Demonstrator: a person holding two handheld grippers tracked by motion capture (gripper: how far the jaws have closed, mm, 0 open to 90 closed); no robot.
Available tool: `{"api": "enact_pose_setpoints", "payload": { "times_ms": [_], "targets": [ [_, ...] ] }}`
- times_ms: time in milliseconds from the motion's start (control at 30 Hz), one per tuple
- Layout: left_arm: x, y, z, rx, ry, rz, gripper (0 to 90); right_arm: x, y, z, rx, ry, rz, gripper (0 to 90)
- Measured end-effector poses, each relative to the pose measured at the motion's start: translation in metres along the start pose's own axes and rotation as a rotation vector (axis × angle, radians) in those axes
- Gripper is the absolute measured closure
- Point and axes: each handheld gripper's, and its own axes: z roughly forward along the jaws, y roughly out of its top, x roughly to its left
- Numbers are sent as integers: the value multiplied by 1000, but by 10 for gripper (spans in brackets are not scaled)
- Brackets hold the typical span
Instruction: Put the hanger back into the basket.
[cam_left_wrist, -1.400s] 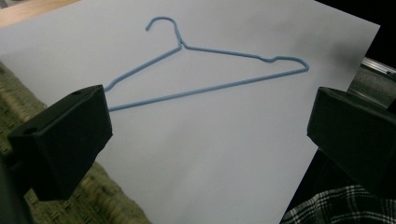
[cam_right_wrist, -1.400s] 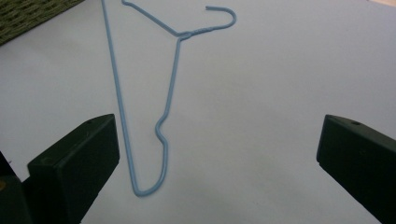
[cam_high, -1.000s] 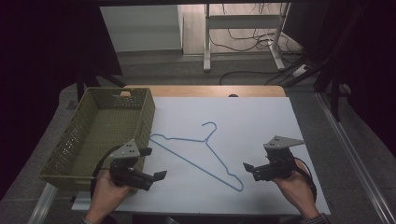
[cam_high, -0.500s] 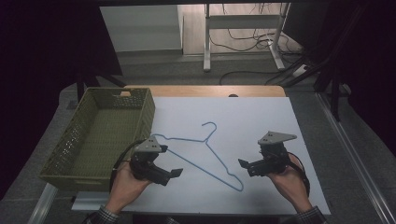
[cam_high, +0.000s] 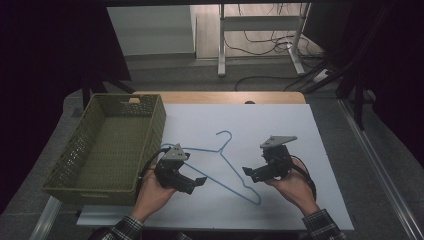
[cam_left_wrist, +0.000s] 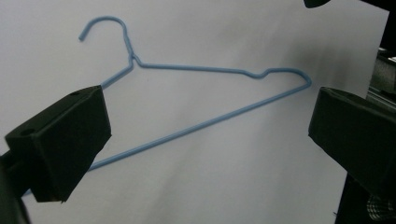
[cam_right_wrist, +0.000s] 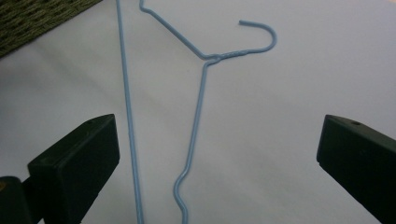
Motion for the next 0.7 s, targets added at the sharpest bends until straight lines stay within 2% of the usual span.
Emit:
{"api": "enact_pose_setpoints", "payload": {
  "times_ms": [67,100,200,233,267,433,533,600,633,700],
  "targets": [
    [1,-3,5,6,3,2,0,0,1,4,14,10,2,0],
    [2,-7,10,5,-5,-8,0,1,4,13,35,7,2,7],
    [3,-11,13,12,-8,-11,0,1,7,22,50,8,-4,60],
    [4,-13,16,17,-9,-14,0,2,10,31,62,7,-4,123],
    [4,-13,16,17,-9,-14,0,2,10,31,62,7,-4,123],
    [5,-17,20,26,10,-17,0,2,20,57,88,2,-31,401],
    [6,-20,22,24,14,-17,0,4,23,73,99,5,-46,517],
    [6,-20,22,29,16,-14,0,5,25,78,105,6,-40,545],
    [6,-21,23,36,26,-5,0,7,26,88,118,-5,-39,602],
    [6,-22,24,44,29,-3,0,7,28,98,122,-15,-36,652]
  ]
}}
